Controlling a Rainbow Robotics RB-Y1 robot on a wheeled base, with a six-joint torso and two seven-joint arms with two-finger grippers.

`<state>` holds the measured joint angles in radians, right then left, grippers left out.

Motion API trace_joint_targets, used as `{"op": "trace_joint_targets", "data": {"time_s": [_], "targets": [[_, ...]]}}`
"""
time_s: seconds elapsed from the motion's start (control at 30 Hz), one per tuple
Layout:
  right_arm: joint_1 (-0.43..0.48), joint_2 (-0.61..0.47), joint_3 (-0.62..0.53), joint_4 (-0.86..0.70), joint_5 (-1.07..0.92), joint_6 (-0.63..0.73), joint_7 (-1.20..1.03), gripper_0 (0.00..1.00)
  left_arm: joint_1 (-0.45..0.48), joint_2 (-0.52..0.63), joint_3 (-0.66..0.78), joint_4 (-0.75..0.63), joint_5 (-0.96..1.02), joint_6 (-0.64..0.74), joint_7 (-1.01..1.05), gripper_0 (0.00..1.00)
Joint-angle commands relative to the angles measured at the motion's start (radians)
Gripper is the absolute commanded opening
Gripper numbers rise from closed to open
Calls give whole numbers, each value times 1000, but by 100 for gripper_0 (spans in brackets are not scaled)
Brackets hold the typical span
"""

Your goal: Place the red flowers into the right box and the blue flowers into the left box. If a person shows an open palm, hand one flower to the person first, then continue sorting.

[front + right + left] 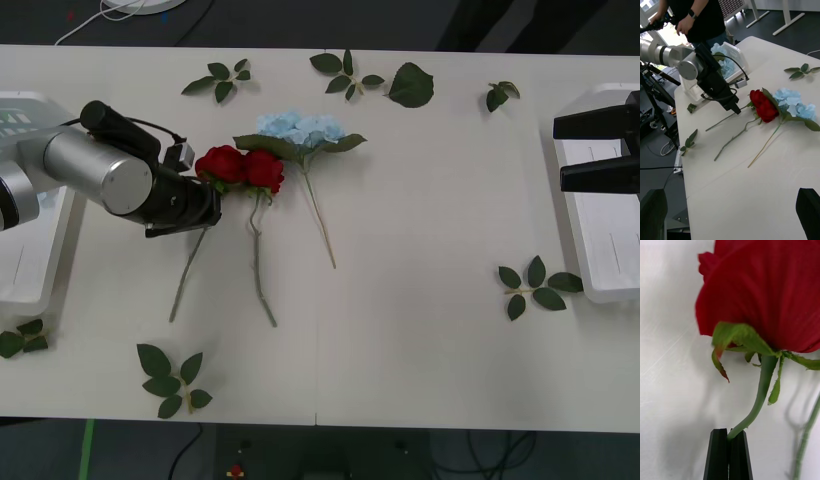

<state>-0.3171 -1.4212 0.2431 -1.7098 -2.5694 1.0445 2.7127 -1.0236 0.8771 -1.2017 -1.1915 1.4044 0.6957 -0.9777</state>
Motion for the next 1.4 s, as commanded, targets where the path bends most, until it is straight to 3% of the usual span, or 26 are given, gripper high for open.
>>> {"op": "trace_joint_targets", "data": {"time_s": [0.03, 0.3, 0.4, 0.53, 0.63, 0.9, 1.4], "targets": [[7, -50, -19, -11, -14, 8, -7, 100, -26, 52, 292, -57, -13, 206, -61, 0], [9, -50, -19, -11, -14, 8, -7, 100, -26, 36, 806, -99, -28, 630, -114, 0], [9, -50, -19, -11, -15, 8, -7, 100, -26, 16, 950, -100, -18, 732, -164, 0], [9, -48, -19, -11, -17, 8, -7, 100, -26, -49, 1041, -100, 24, 812, -216, 0], [9, -48, -19, -11, -17, 8, -7, 100, -26, -147, 1087, -100, 91, 801, -271, 0], [7, -48, -19, -11, -17, 8, -7, 100, -29, -426, 1127, -100, 234, 576, -496, 0], [9, 15, -19, 2, -110, -20, -7, 100, -29, -672, 1100, -100, 370, 367, -608, 0]]}}
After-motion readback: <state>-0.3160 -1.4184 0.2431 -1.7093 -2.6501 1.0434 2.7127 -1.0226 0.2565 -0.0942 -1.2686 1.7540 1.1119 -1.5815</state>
